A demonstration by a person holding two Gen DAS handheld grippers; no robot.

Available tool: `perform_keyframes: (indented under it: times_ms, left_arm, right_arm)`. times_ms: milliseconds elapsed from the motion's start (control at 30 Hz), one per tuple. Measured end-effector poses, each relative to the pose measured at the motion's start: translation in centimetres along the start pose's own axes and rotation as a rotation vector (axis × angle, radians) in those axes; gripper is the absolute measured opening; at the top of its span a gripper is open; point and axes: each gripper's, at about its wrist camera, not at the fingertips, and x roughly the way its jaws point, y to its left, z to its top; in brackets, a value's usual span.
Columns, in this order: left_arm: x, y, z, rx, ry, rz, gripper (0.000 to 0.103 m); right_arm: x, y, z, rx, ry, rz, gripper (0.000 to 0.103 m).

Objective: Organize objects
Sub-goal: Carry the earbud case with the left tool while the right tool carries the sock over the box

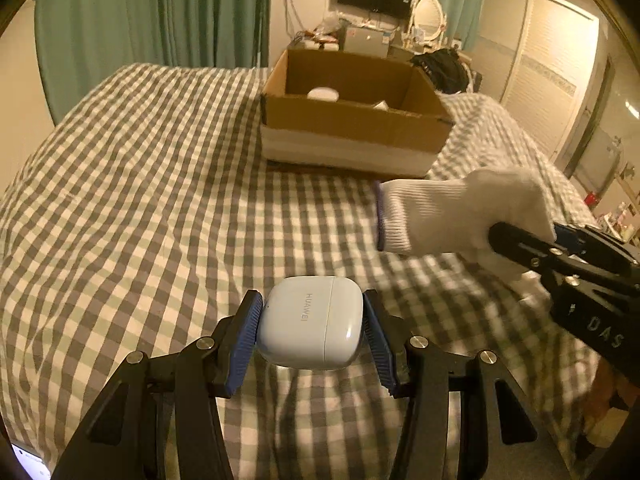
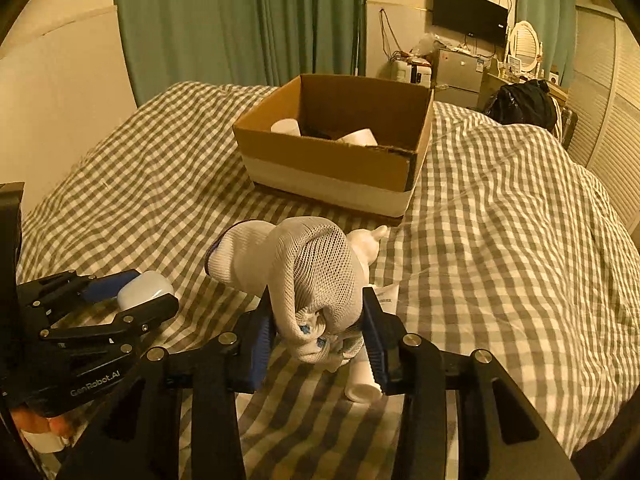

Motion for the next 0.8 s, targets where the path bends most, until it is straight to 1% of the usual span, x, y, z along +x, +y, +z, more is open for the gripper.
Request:
perform_keyframes:
  times_ms: [267,400,500,633,800]
  left_arm:
    - [-2.4,-1.1,1.4,0.023,-0.05,-0.023,0.052]
    - [-3.1,-1.2,3.0,0.036,-0.069,-0.018,0.052]
    - [-3.6,-1.5,4.7,0.052,-0.093,-0.018,0.052]
    - [-4.1,-2.0,7.5,0.088,-0.163,0.046,0.052]
    - [-3.6,-2.4,11.3,0.115,-0.202,0.068,0.052]
  right_arm:
    - [-2.7,0.1,0.4,-0.005,-0.06,-0.006,0.039]
    - [-4.2,0.2,1.2,-0.022,-0.09,-0.004,0.039]
    - [-5.5,0.2,2.4,-0.034,-0.12,-0.005,0.039]
    - [-6.6,0.0,4.8,-0.051,-0.168,-0.008,0.039]
    - [-7.6,-0.7,8.0,-0.071,-0.234,-0.025,0.039]
